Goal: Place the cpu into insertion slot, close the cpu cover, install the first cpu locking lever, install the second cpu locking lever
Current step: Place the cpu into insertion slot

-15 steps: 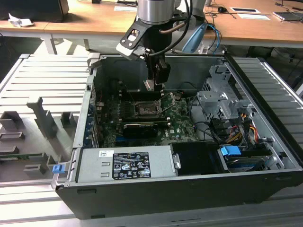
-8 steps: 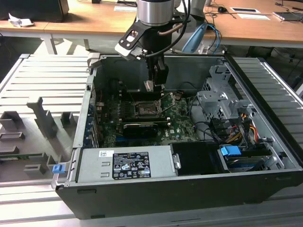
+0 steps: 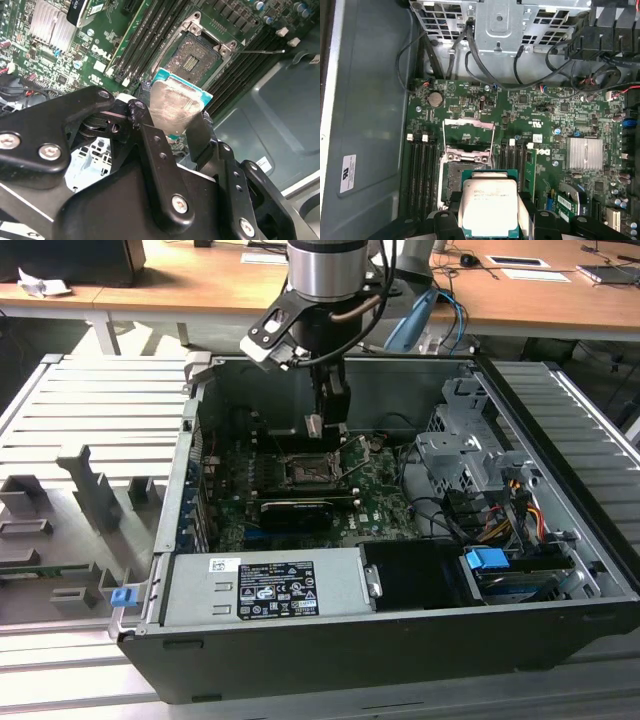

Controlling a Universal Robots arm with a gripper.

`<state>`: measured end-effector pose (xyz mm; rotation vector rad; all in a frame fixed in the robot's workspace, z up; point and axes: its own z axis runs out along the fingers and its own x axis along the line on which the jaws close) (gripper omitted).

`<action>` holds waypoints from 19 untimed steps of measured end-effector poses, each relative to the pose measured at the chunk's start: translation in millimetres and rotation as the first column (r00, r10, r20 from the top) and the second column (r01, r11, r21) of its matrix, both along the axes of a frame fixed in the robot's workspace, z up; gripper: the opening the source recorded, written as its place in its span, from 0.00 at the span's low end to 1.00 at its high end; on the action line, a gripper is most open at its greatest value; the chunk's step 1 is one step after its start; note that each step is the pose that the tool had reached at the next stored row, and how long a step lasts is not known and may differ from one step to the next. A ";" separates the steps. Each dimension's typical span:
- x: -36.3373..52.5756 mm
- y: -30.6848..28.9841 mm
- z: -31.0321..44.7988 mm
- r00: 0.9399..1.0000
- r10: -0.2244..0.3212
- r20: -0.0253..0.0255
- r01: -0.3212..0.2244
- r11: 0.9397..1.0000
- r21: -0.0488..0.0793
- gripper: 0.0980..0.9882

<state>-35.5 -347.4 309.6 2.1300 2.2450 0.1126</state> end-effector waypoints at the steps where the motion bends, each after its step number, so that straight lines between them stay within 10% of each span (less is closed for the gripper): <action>1: 0.0 0.0 -1.6 1.000 -0.003 -0.002 0.003 1.000 0.000 0.48; 19: -4.9 7.5 -44.5 0.999 -0.032 -0.002 0.032 0.999 -0.004 0.48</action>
